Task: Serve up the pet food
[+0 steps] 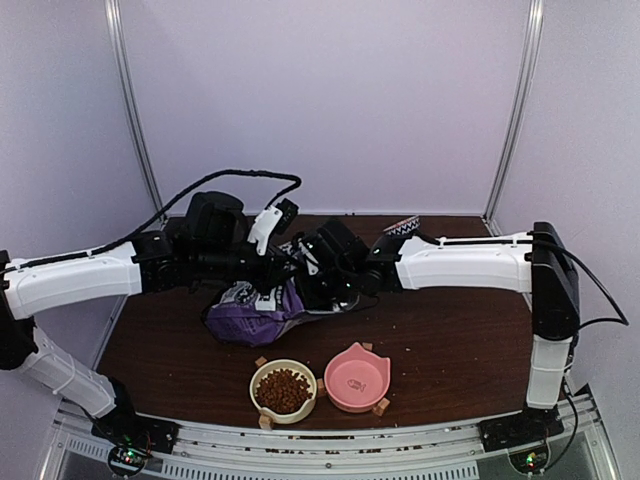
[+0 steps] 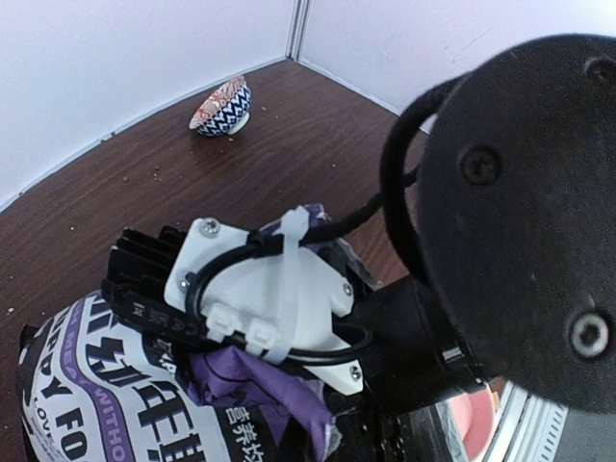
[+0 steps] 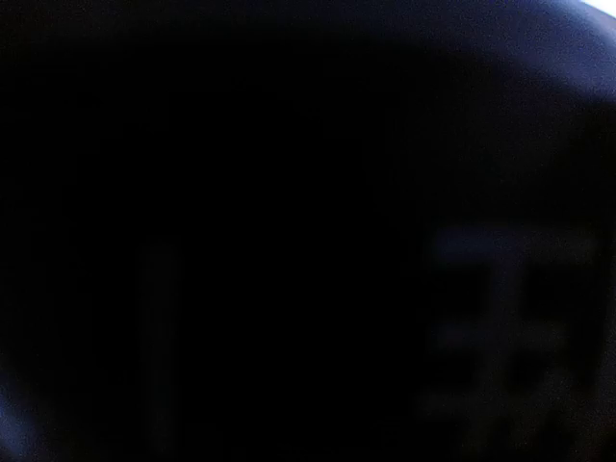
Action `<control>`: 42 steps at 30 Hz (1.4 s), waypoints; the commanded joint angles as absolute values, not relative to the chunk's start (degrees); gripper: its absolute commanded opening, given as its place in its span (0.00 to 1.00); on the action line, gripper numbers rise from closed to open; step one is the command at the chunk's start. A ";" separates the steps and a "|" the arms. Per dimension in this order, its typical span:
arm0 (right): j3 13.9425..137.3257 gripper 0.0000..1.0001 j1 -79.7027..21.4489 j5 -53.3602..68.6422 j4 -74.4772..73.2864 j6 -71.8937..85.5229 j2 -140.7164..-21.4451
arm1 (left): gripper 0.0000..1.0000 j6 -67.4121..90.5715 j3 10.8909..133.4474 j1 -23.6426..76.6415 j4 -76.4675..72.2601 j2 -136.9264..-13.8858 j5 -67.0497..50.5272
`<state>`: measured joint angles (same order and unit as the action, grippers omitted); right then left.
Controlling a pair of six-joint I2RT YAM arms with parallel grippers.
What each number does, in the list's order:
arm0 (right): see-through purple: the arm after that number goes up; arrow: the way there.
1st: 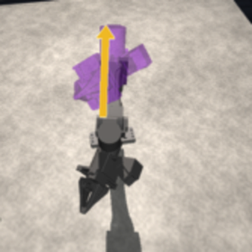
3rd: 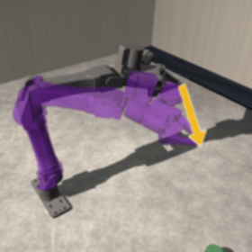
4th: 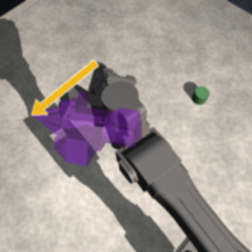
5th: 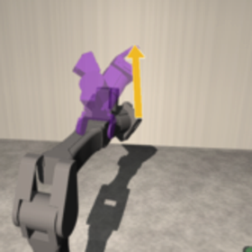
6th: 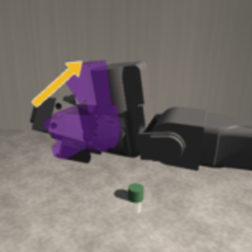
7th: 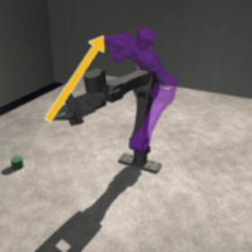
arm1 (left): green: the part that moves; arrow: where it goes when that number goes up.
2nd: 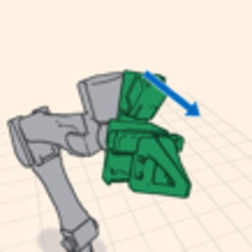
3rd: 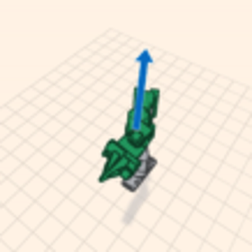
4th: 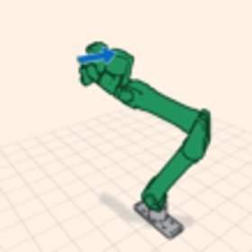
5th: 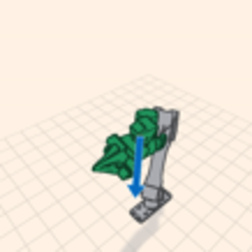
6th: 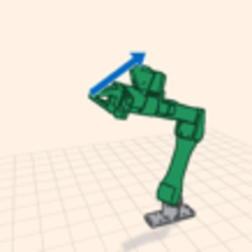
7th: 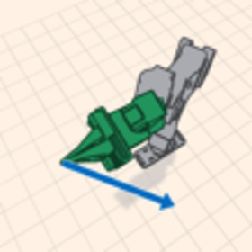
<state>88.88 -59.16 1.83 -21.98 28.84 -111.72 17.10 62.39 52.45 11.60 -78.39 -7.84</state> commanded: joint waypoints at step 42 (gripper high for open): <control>51.10 0.14 -44.44 52.08 17.82 66.04 -74.29 | 0.00 13.97 55.61 53.53 5.90 -64.88 -5.07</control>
<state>54.54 -46.04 49.10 5.45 58.11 -76.93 15.55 56.10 53.67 10.66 -67.57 -6.22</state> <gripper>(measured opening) 0.242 0.017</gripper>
